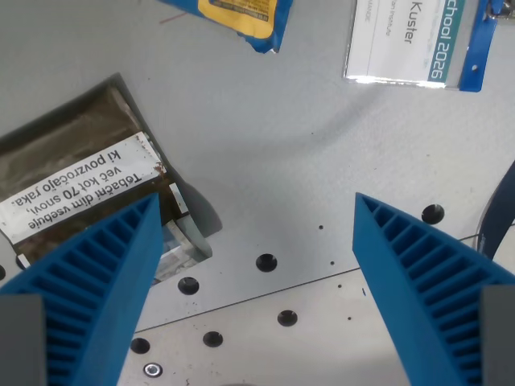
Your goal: Move above the blue bag
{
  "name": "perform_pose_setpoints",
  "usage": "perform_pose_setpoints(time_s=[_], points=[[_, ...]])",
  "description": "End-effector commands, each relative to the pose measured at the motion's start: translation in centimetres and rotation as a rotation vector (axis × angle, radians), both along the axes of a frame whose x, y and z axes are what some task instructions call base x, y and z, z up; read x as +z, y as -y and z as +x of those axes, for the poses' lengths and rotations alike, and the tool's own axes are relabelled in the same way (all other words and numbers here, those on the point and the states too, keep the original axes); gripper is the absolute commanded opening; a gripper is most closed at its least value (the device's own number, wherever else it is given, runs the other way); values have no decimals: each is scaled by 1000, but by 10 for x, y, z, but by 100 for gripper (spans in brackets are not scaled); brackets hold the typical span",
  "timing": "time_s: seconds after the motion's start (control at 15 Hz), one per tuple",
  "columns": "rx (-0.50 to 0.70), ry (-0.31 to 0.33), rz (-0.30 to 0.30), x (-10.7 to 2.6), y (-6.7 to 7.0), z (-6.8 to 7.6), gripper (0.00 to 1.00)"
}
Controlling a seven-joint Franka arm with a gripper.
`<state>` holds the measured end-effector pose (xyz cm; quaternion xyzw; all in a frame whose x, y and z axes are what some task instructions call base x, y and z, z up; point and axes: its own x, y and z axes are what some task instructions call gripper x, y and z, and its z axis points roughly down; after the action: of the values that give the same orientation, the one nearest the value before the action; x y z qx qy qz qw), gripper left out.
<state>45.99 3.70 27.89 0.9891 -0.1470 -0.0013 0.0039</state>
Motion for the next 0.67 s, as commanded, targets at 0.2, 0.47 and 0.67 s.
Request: perform_pose_setpoints(time_s=[0.2, 0.47, 0.67], points=[[129, 10, 0, -4, 0, 4, 100], [254, 12, -5, -10, -2, 10, 100], [354, 5, -10, -16, -3, 15, 100]])
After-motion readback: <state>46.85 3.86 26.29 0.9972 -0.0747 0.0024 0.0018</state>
